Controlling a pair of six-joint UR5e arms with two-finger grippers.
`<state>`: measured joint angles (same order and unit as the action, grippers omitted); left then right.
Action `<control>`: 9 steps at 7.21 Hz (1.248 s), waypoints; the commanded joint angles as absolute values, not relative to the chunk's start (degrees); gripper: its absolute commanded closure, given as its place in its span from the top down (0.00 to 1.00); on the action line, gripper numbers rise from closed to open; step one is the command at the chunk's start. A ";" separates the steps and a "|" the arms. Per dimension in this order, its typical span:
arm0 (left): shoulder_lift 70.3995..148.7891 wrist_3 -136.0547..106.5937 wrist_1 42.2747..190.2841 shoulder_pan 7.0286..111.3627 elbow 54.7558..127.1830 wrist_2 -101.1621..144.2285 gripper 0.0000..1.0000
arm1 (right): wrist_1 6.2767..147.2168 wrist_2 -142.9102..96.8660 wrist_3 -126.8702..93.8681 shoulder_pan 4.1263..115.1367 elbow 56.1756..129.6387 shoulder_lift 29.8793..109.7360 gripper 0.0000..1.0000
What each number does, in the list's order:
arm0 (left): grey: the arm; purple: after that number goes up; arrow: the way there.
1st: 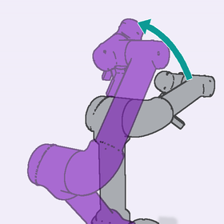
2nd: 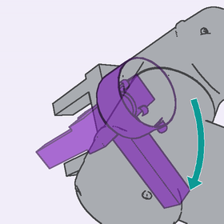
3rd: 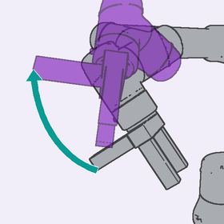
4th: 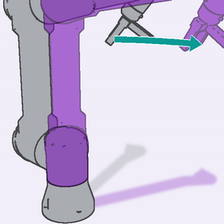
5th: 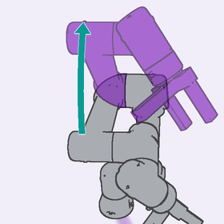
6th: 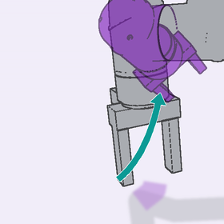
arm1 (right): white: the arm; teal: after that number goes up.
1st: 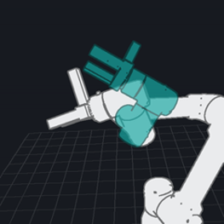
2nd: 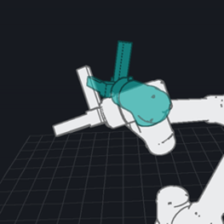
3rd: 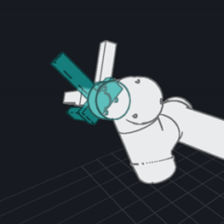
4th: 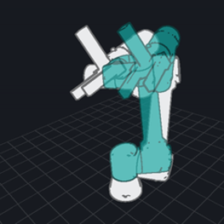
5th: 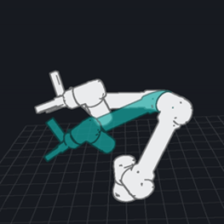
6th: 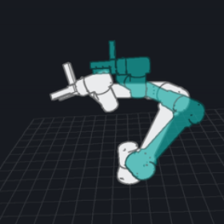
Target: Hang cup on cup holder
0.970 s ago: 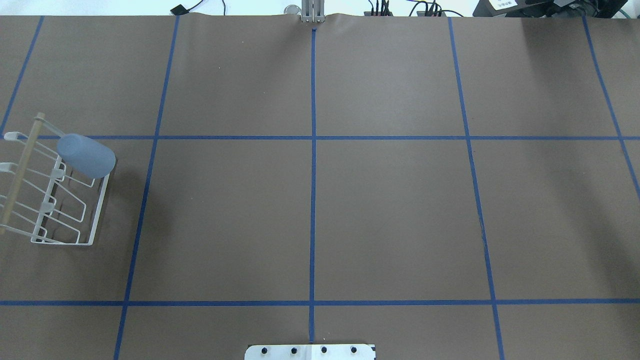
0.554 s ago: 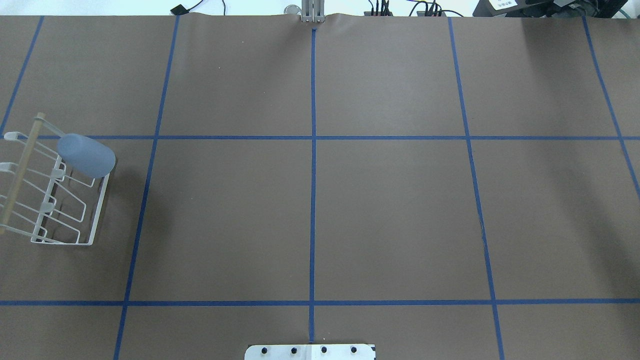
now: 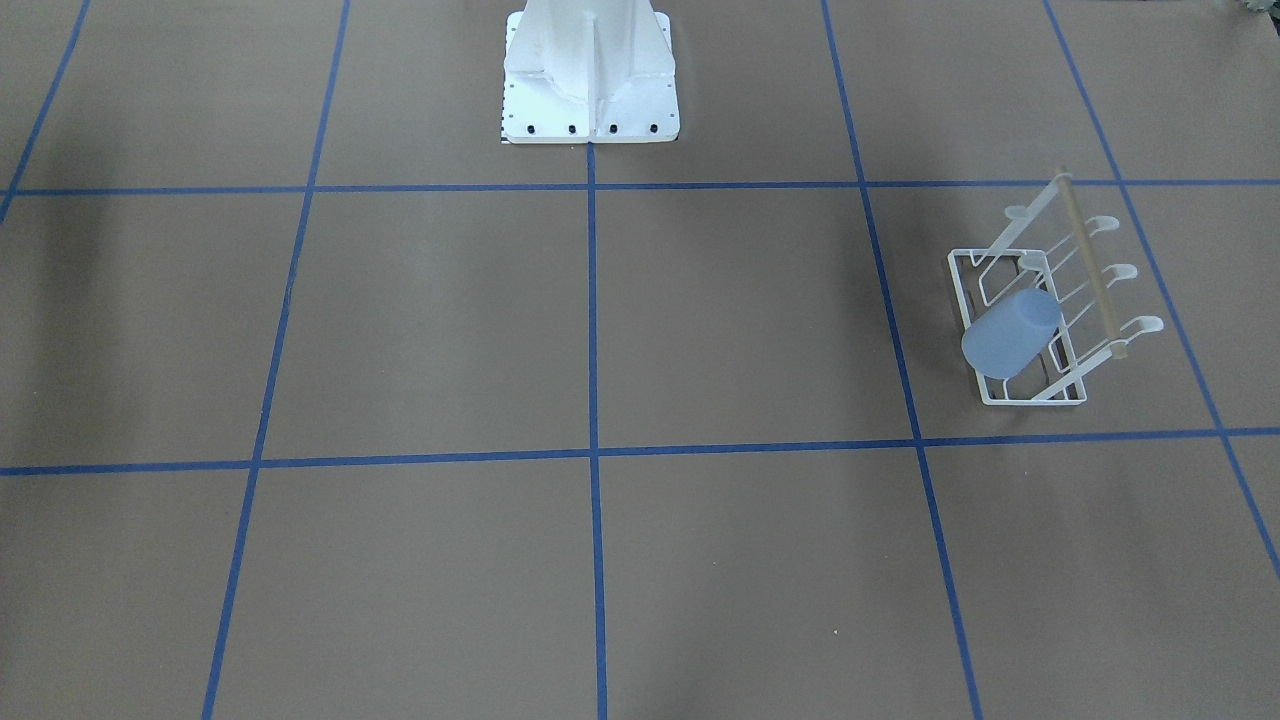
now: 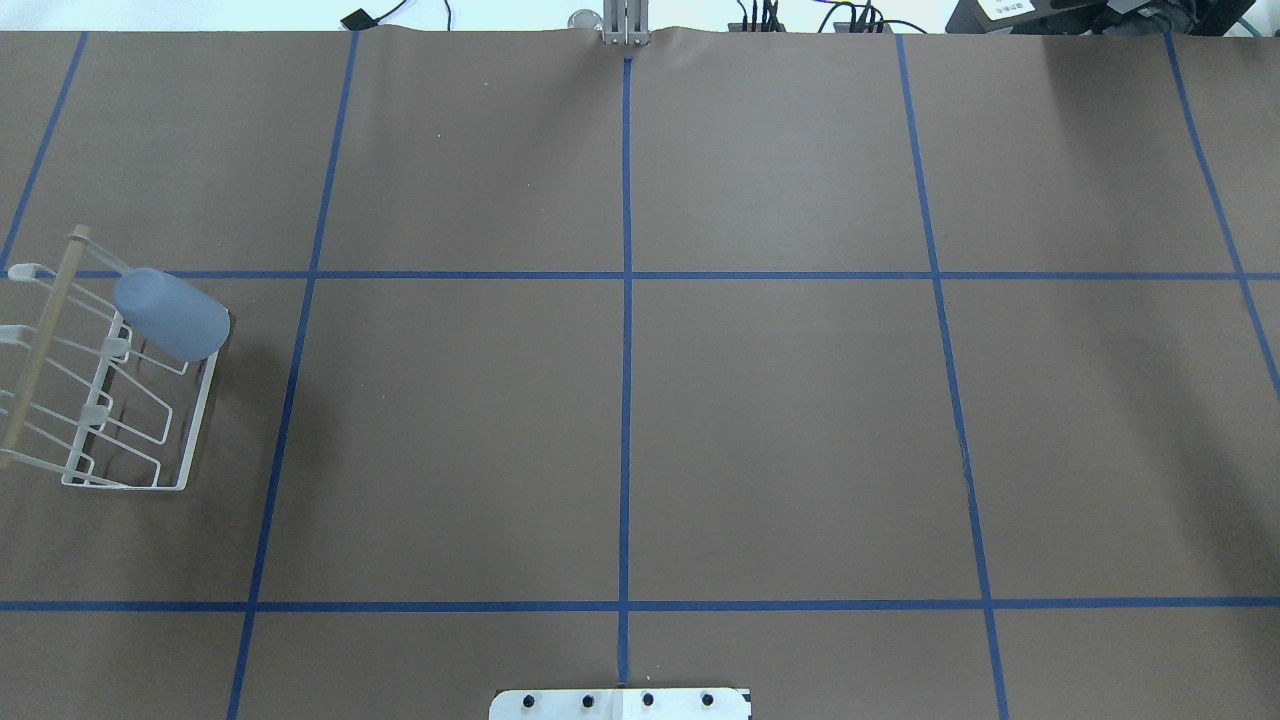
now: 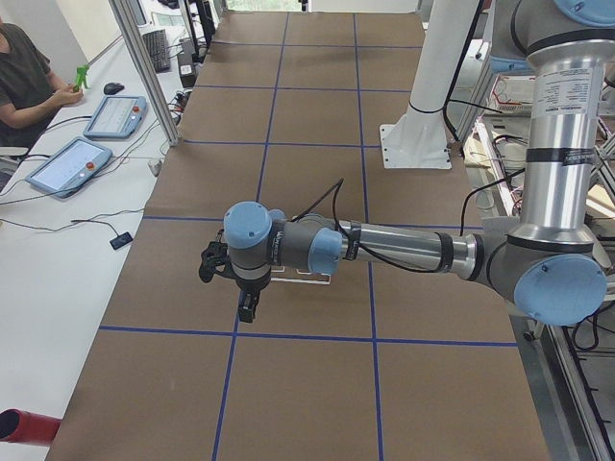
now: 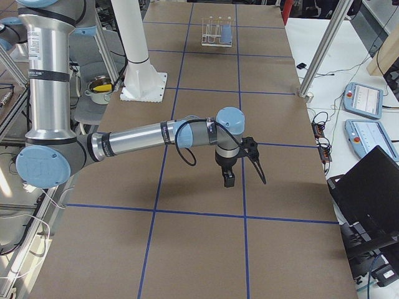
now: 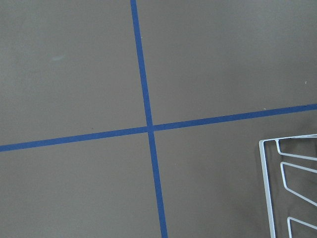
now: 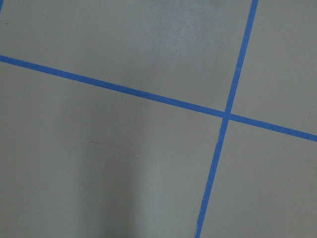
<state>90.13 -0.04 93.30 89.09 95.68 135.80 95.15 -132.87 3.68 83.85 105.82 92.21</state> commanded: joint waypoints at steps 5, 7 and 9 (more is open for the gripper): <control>90.26 -0.18 92.99 89.12 94.49 134.21 0.98 | 97.38 -132.19 4.57 83.85 102.86 93.51 1.00; 90.00 -0.88 92.99 89.12 94.48 134.21 0.98 | 97.38 -132.01 4.57 84.20 102.57 93.52 1.00; 90.26 -0.88 92.81 89.12 94.40 133.69 0.98 | 97.38 -130.27 4.92 84.64 103.00 93.43 1.00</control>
<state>90.10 -0.85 92.95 89.12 94.47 134.06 97.38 -131.54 4.64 84.46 102.71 93.33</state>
